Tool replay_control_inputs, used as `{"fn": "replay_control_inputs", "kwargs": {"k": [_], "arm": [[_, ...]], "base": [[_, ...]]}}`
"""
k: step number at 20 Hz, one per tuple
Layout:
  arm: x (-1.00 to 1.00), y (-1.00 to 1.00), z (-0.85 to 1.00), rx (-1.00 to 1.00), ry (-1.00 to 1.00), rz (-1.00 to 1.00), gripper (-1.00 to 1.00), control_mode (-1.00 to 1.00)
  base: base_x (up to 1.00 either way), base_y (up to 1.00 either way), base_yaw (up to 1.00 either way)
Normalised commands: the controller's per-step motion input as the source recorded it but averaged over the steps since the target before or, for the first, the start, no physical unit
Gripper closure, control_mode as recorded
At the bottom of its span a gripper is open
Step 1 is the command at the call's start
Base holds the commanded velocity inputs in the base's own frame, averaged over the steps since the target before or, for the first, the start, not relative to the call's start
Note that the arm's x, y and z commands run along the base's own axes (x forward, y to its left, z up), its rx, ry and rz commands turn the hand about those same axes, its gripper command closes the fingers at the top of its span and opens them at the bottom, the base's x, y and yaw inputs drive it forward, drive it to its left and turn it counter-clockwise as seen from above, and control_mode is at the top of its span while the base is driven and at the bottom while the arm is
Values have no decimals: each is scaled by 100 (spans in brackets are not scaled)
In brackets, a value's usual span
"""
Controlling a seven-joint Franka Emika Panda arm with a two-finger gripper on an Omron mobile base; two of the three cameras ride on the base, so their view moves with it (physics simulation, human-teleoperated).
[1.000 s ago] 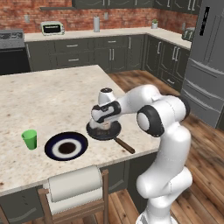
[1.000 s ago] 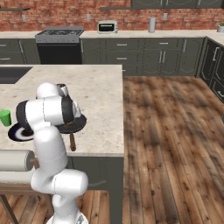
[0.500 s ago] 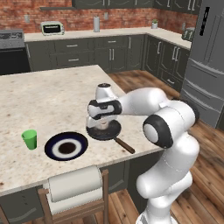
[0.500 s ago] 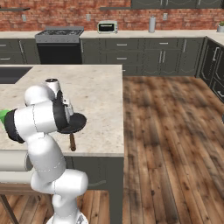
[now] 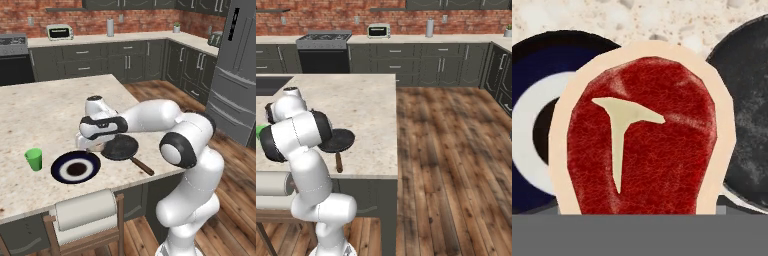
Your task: Pick up the pan with the steak in it and place it on the dining table. Then place the steak on the plate.
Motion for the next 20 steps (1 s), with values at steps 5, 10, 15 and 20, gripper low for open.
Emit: {"fn": "replay_control_inputs", "kwargs": {"k": [5,10,15,20], "arm": [[-23,55,-1,-4,1,1,100,-100],[0,2,0,0,0,0,100,-100],[0,5,-15,-4,0,0,100,-100],[0,25,-23,-5,0,0,100,-100]], "base": [[0,0,0],[0,0,0],[0,0,0],[0,0,0]]}}
